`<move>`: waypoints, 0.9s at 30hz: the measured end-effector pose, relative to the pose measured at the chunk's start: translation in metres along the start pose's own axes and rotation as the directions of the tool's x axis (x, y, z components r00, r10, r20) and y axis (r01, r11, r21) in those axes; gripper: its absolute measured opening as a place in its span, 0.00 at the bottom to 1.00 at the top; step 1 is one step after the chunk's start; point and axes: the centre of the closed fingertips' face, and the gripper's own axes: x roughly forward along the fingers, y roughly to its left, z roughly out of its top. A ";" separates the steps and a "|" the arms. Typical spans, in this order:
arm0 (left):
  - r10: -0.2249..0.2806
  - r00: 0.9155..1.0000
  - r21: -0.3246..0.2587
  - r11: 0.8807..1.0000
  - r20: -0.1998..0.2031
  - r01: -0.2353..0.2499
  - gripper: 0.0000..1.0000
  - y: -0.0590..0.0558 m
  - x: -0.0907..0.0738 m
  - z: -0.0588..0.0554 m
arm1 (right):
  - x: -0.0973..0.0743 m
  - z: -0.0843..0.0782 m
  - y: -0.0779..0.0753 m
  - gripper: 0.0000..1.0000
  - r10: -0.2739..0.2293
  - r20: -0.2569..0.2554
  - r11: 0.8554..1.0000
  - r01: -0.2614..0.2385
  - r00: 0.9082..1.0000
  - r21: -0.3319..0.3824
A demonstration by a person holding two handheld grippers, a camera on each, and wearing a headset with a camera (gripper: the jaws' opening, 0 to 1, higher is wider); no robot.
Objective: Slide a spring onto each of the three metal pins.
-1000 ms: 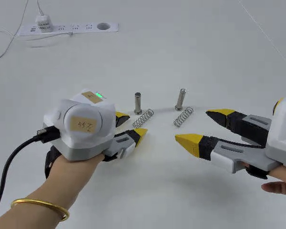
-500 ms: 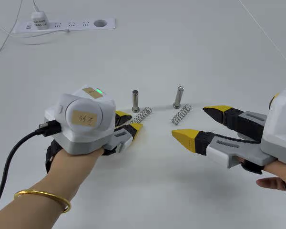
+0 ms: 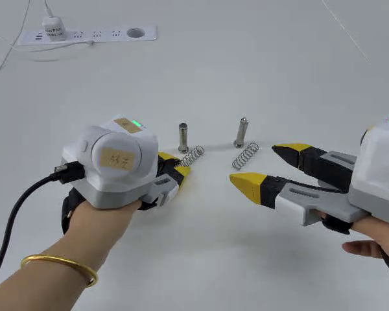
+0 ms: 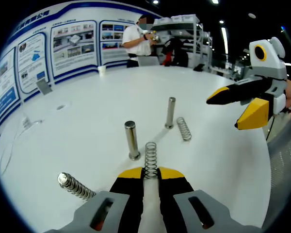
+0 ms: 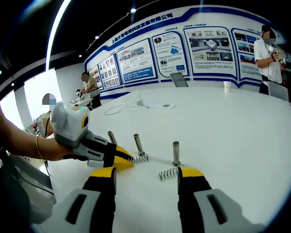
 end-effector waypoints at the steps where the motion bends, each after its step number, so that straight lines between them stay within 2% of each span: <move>1: 0.001 1.000 -0.010 1.000 0.001 -0.001 0.10 0.000 -0.001 -0.001 | 0.000 0.002 0.001 0.52 0.002 0.006 1.000 -0.002 1.000 0.009; 5: -0.004 1.000 -0.017 1.000 0.014 0.004 0.10 -0.002 -0.006 -0.001 | 0.001 0.005 0.003 0.52 0.003 0.011 0.999 -0.003 1.000 0.032; 9: -0.001 0.999 -0.023 1.000 0.039 0.002 0.10 -0.004 -0.013 0.002 | 0.003 0.008 0.003 0.51 -0.009 0.015 0.995 0.008 1.000 0.097; 13: -0.003 0.997 -0.035 0.999 0.077 0.006 0.10 -0.009 -0.023 0.010 | 0.003 0.017 0.006 0.49 -0.008 0.051 0.989 0.001 0.999 0.151; 17: 0.003 0.993 -0.057 0.998 0.116 0.004 0.10 -0.012 -0.031 0.019 | 0.004 0.023 0.010 0.49 -0.002 0.066 0.987 -0.009 0.998 0.163; 27: 0.013 0.973 -0.112 0.994 0.232 0.014 0.10 -0.020 -0.052 0.046 | 0.010 0.043 0.022 0.48 0.016 0.131 0.969 -0.048 0.991 0.243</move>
